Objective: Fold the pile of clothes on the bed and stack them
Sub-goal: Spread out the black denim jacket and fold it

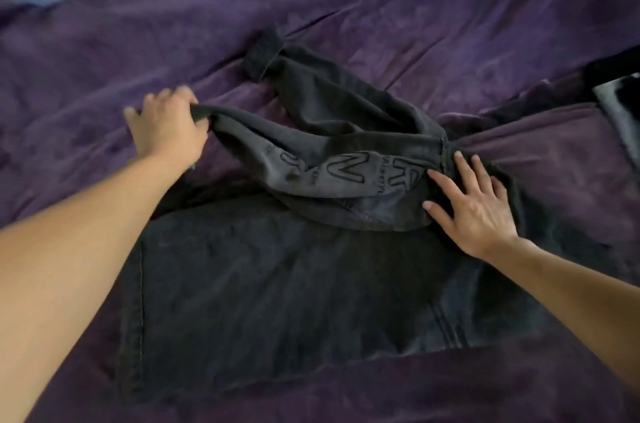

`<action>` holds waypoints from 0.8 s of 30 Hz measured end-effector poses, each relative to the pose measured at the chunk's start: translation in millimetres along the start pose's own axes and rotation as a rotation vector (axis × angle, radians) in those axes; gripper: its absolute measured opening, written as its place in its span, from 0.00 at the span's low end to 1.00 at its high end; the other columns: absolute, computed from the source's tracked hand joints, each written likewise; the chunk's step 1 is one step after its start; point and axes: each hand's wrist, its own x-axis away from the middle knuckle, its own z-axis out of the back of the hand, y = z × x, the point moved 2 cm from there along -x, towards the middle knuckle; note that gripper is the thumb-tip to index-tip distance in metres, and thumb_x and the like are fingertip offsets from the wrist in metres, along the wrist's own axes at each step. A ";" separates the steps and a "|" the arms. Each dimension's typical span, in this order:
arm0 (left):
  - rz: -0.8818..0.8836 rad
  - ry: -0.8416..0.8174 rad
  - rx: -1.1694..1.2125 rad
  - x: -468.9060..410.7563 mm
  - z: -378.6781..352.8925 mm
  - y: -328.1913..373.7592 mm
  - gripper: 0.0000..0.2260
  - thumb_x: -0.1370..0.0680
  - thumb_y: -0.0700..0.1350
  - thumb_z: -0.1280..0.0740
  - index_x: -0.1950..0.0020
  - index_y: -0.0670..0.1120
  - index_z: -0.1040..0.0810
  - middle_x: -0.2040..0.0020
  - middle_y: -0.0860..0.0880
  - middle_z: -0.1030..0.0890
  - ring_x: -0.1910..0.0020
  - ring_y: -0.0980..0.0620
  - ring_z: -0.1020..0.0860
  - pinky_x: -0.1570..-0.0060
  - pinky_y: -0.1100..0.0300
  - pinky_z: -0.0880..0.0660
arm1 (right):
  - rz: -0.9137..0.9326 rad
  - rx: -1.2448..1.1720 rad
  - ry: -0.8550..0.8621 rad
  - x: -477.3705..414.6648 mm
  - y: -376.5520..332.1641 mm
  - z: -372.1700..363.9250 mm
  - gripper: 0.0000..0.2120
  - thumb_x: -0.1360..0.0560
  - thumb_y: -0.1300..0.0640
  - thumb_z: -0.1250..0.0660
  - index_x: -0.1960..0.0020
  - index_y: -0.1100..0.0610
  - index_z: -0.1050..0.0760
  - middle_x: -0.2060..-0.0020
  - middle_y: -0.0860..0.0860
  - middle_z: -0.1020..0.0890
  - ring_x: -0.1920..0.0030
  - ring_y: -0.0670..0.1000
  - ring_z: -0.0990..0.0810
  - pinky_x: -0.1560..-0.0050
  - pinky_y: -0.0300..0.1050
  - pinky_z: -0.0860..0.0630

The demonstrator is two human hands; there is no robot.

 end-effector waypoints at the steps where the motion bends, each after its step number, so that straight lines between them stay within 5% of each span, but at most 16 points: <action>1: -0.018 0.059 0.020 -16.6 8.6 12.2 0.08 0.23 0.46 0.35 0.46 0.45 0.24 0.45 0.39 0.23 0.41 0.37 0.29 0.41 0.42 0.37 | -0.008 -0.025 0.008 -2.1 1.8 0.1 0.31 0.23 0.35 0.50 0.23 0.44 0.44 0.22 0.55 0.50 0.22 0.59 0.54 0.28 0.63 0.46; 5: 0.033 0.236 0.147 -89.5 35.0 59.3 0.10 0.22 0.45 0.39 0.42 0.46 0.26 0.39 0.40 0.26 0.35 0.38 0.32 0.38 0.41 0.37 | -0.065 -0.175 0.101 -1.9 4.5 1.3 0.33 0.24 0.36 0.47 0.23 0.47 0.44 0.22 0.57 0.47 0.23 0.59 0.51 0.29 0.65 0.41; 12: 0.106 -0.194 0.130 -114.3 -39.2 108.1 0.39 0.30 0.57 0.27 0.26 0.49 0.42 0.26 0.41 0.40 0.28 0.39 0.40 0.33 0.44 0.38 | -0.054 -0.299 0.260 -6.1 -6.8 9.0 0.34 0.25 0.33 0.49 0.23 0.48 0.43 0.23 0.60 0.46 0.23 0.60 0.49 0.30 0.65 0.42; 15: 0.431 -0.348 0.532 -91.0 -90.0 111.3 0.30 0.26 0.55 0.30 0.29 0.45 0.36 0.33 0.42 0.29 0.36 0.39 0.28 0.39 0.47 0.29 | -0.041 -0.301 0.359 -24.8 -12.0 13.9 0.32 0.23 0.35 0.49 0.23 0.48 0.44 0.23 0.58 0.46 0.22 0.57 0.50 0.28 0.63 0.45; 18: 0.751 -0.654 1.028 -69.0 -125.1 117.5 0.28 0.25 0.60 0.32 0.31 0.46 0.32 0.39 0.46 0.25 0.43 0.42 0.24 0.45 0.47 0.26 | -0.257 -0.432 0.260 -53.6 -4.8 5.8 0.36 0.25 0.30 0.50 0.23 0.48 0.46 0.23 0.55 0.41 0.23 0.53 0.44 0.26 0.60 0.45; 21: 0.861 -0.603 1.328 -73.8 -143.7 122.8 0.30 0.29 0.57 0.27 0.31 0.47 0.30 0.37 0.46 0.23 0.41 0.44 0.23 0.40 0.46 0.26 | -0.341 -0.303 0.157 -74.2 3.2 -14.1 0.39 0.27 0.28 0.49 0.23 0.49 0.45 0.25 0.51 0.37 0.25 0.52 0.41 0.29 0.59 0.42; 24: 0.917 -0.524 1.592 -87.6 -141.8 129.5 0.17 0.26 0.42 0.30 0.37 0.44 0.24 0.42 0.44 0.19 0.45 0.45 0.20 0.45 0.50 0.22 | -0.298 -0.176 0.152 -82.9 9.4 -22.1 0.36 0.28 0.28 0.45 0.29 0.49 0.36 0.29 0.50 0.32 0.30 0.56 0.36 0.36 0.61 0.36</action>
